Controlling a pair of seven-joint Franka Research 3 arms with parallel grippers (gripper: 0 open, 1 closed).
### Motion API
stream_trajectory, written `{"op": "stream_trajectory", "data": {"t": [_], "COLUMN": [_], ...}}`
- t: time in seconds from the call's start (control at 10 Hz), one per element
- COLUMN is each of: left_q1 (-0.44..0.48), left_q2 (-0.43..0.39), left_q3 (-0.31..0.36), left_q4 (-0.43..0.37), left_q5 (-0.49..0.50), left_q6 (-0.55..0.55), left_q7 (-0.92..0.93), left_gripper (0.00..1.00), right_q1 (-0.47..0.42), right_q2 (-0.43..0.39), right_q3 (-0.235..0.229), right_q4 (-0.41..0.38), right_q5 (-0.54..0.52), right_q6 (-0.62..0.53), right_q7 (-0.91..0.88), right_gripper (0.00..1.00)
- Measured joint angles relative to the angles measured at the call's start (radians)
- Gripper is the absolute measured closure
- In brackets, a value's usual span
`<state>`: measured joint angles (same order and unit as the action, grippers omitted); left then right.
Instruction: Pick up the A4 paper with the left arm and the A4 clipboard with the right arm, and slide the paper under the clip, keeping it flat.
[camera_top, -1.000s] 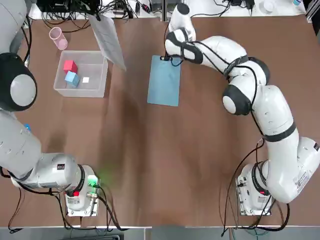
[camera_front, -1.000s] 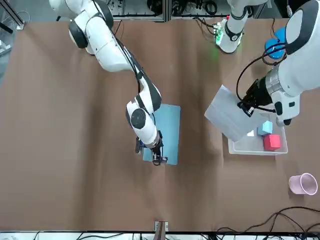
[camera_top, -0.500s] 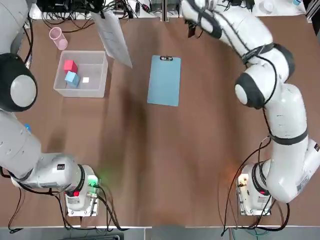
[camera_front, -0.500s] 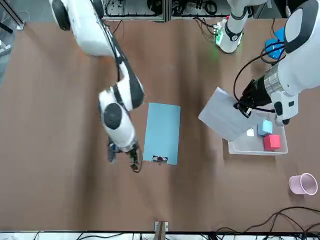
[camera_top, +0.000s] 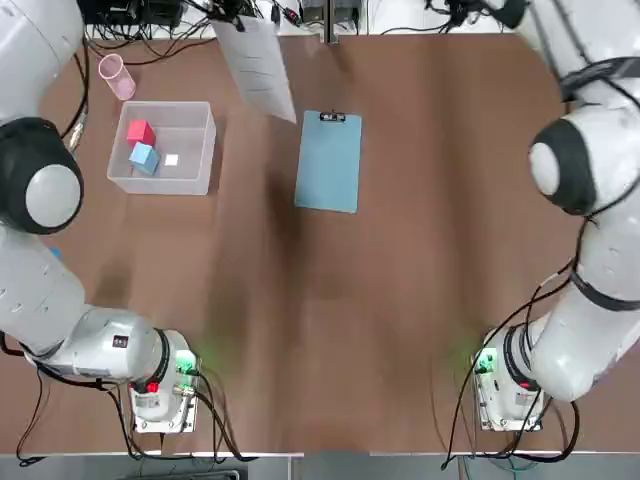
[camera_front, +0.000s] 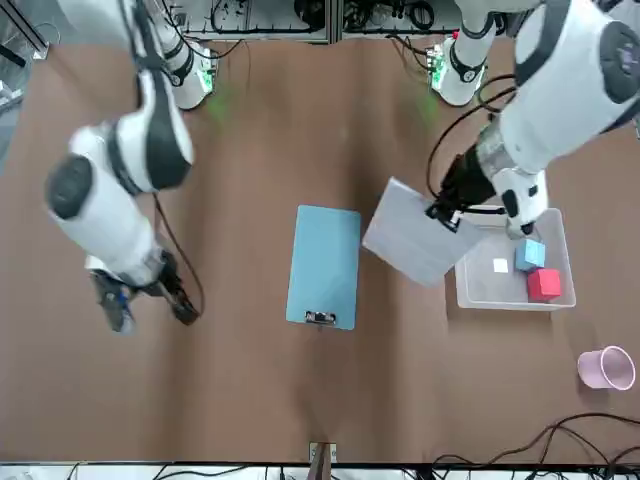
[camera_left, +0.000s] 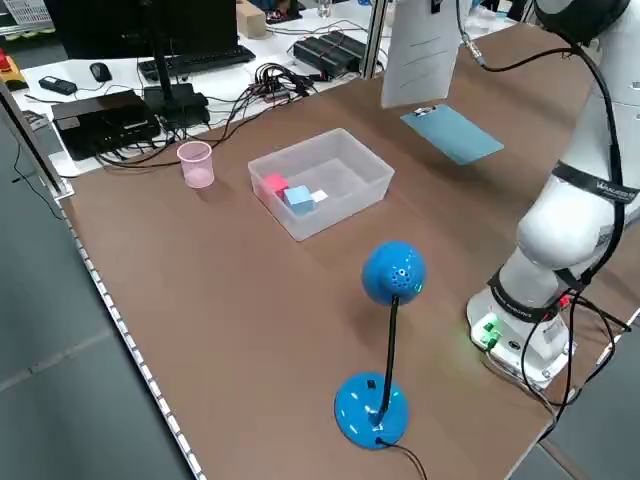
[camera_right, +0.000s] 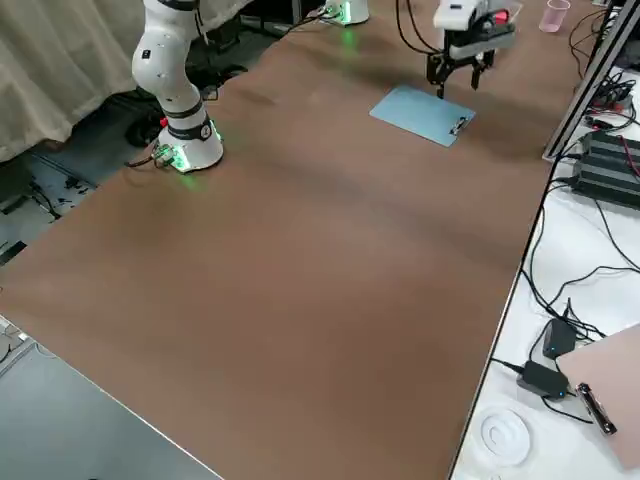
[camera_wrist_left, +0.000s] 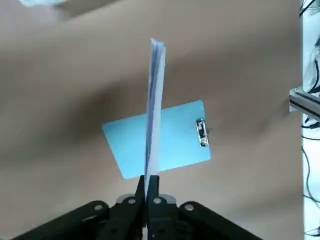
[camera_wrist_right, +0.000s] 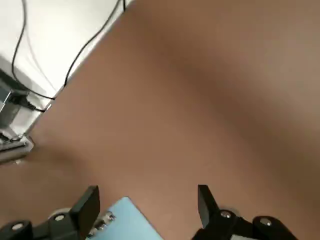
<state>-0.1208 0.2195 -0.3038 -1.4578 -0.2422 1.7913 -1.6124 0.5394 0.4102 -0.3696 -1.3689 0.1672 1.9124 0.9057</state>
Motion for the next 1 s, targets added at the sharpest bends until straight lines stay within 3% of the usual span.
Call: {"op": "stream_trajectory", "data": {"t": [0.2,0.6,0.8,1.0], "left_q1": [-0.056,-0.129,-0.131,-0.134], "left_q2": [0.001,-0.04,-0.096,-0.116], "left_q3": [-0.007,-0.048,-0.104,-0.14], "left_q4": [-0.044,-0.194,-0.317,-0.379], "left_q5": [0.0,0.0,0.0,0.0], "left_q6": [0.067,0.173,0.3,0.402], "left_q7": [-0.119,-0.265,-0.331,-0.381], "left_gripper": [0.99,0.99,0.99,0.99], "right_q1": [-0.013,-0.072,-0.114,-0.134], "right_q2": [-0.123,-0.261,-0.292,-0.293], "right_q3": [-0.006,-0.02,-0.021,-0.021], "right_q4": [-0.083,-0.11,-0.119,-0.128], "right_q5": [-0.057,-0.13,-0.141,-0.145], "right_q6": [-0.044,-0.235,-0.288,-0.29], "right_q7": [-0.241,-0.632,-0.76,-0.79], "right_gripper": [0.11,0.0,0.0,0.0]}}
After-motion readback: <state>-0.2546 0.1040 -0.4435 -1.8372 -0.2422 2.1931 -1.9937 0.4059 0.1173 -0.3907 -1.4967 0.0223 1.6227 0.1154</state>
